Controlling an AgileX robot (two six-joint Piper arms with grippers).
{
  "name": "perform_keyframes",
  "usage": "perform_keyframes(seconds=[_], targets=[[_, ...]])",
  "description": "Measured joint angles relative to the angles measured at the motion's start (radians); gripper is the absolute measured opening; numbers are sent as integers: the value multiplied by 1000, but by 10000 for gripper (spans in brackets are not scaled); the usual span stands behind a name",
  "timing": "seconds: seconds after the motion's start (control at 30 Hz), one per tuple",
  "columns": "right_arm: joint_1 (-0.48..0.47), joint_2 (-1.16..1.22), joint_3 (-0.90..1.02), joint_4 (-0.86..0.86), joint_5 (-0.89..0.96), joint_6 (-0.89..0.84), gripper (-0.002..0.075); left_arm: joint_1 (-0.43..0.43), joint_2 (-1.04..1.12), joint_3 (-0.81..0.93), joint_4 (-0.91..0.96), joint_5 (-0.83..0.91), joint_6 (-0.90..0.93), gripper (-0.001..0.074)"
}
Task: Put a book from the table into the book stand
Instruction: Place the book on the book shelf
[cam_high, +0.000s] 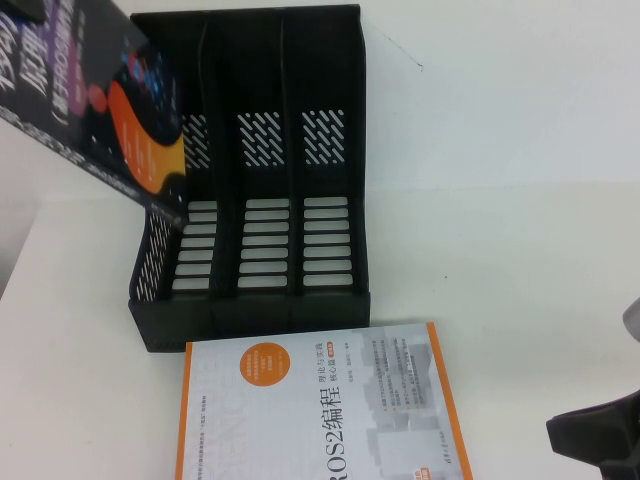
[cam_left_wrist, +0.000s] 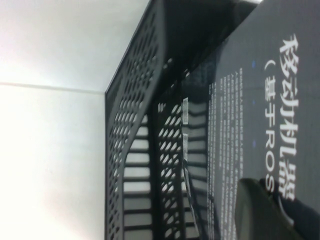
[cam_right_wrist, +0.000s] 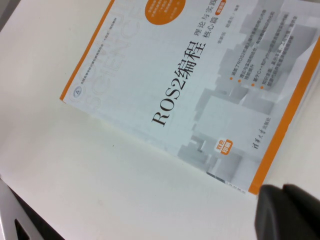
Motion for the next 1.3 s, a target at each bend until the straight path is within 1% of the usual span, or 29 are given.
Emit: perform_keyframes(seconds=[0.33,0.43,0.77,0.97,1.03,1.13,1.2,1.3], targets=[[0,0,0,-2,0,0,4,0,155,0,-6,0,47,113],[0,0,0,-2,-2,0,4,-16,186,0,0,0,53,113],[0,0,0,-2,-9,0,3,-158,234,0,168,-30,67,113],[0,0,0,-2,-9,0,3,-195,265,0,221,-59,90,113],[0,0,0,-2,-9,0,3,-197,271,0,226,-65,105,145],[0,0,0,-2,-7,0,3,-199,269,-2,224,-102,107,291],[0,0,0,-2,-7,0,3,-199,265,-2,222,-109,108,358],[0,0,0,-2,-5,0,3,-199,263,-2,220,-109,108,391]])
